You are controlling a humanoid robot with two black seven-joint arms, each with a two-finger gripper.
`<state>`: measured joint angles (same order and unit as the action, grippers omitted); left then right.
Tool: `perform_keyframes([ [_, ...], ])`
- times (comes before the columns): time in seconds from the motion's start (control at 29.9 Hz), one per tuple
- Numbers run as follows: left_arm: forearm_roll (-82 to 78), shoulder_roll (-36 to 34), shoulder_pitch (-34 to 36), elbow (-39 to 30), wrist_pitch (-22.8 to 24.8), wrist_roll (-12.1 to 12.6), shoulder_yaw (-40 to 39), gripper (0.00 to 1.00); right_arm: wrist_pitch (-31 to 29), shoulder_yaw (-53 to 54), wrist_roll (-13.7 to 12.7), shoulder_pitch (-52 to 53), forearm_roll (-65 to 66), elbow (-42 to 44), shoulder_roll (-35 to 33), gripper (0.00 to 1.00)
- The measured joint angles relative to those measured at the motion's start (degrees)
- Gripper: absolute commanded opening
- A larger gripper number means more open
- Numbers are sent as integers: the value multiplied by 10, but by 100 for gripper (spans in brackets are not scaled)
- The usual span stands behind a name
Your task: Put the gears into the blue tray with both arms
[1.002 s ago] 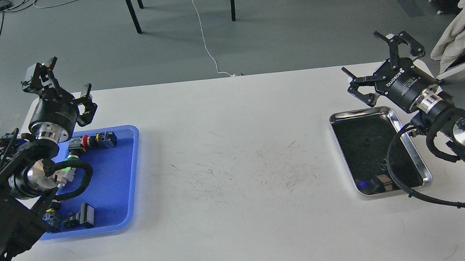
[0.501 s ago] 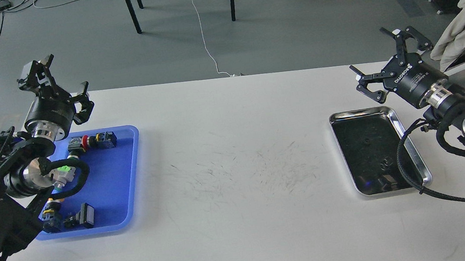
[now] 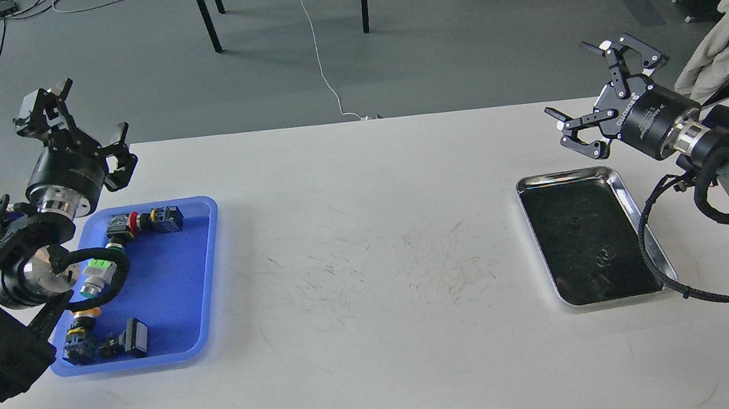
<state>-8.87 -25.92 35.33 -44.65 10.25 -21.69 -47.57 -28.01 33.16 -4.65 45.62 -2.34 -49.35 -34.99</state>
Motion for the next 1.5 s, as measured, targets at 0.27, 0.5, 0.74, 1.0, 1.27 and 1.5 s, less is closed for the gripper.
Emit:
perform_keyframes([
  [0.27, 0, -3, -8, 1, 1, 0, 0, 98, 0, -317, -1, 209, 169, -17, -27, 99],
  [0.5, 0, -3, -17, 4, 6, 1, -1, 98, 0, -537, -2, 339, 332, -45, 8, 99],
  [0.74, 0, -3, -23, 5, 6, 0, -1, 98, 15, -660, -2, 356, 415, -40, 72, 98],
  [1.0, 0, -3, -25, 6, 4, -1, -1, 98, 28, -694, -2, 332, 424, -4, 130, 97],
  [1.27, 0, -9, -25, 6, 3, -1, -1, 98, 31, -696, -2, 309, 454, 14, 144, 96],
  [1.5, 0, -13, -25, 5, 4, -2, -1, 98, 31, -710, 2, 308, 455, 18, 142, 94],
])
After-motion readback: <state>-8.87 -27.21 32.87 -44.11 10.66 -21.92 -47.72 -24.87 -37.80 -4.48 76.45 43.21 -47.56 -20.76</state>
